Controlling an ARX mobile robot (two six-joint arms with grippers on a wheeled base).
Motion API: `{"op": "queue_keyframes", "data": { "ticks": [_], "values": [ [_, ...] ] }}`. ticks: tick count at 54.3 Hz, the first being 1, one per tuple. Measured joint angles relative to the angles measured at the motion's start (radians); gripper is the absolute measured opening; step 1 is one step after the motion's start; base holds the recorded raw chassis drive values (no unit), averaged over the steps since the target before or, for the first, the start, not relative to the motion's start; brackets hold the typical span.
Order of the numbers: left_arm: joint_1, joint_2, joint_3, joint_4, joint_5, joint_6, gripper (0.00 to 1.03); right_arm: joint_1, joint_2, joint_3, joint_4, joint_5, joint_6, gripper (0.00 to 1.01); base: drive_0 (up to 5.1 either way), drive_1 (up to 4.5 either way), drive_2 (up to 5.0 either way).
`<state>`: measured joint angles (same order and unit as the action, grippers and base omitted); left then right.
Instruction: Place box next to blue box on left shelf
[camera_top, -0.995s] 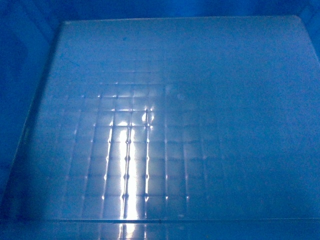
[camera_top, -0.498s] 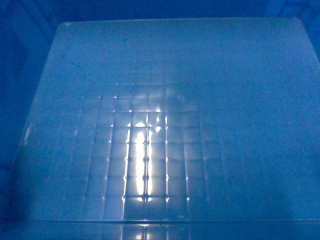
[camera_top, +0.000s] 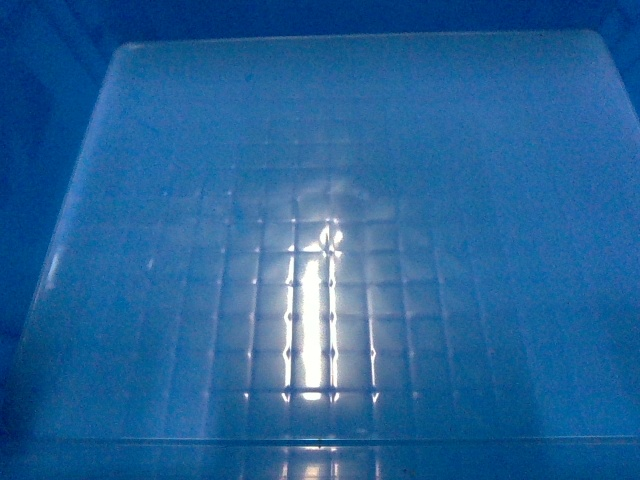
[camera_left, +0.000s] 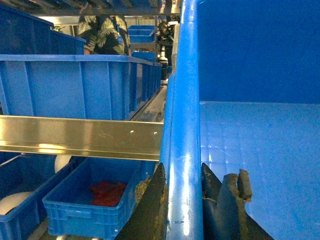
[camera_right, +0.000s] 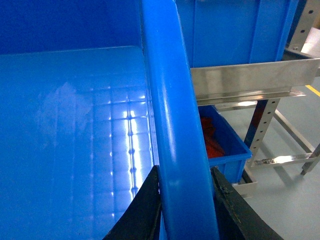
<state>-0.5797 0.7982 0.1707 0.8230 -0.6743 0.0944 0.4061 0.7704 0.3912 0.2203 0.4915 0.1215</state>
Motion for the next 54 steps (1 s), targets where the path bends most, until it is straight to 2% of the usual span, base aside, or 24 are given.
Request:
{"op": "queue_keyframes", "data": {
  "ticks": [15,54],
  "values": [
    [0.000,-0.003,0.000,-0.001,-0.006,0.005,0.12,0.001,0.002,0.000,0.005,-0.004,0.000,0.20,-5.1,2.37,2.4],
    [0.000,-0.001,0.000,-0.001,-0.002,0.004,0.12,0.001,0.002,0.000,-0.002,-0.001,0.001,0.20,0.0,0.00,0.0]
  ]
}}
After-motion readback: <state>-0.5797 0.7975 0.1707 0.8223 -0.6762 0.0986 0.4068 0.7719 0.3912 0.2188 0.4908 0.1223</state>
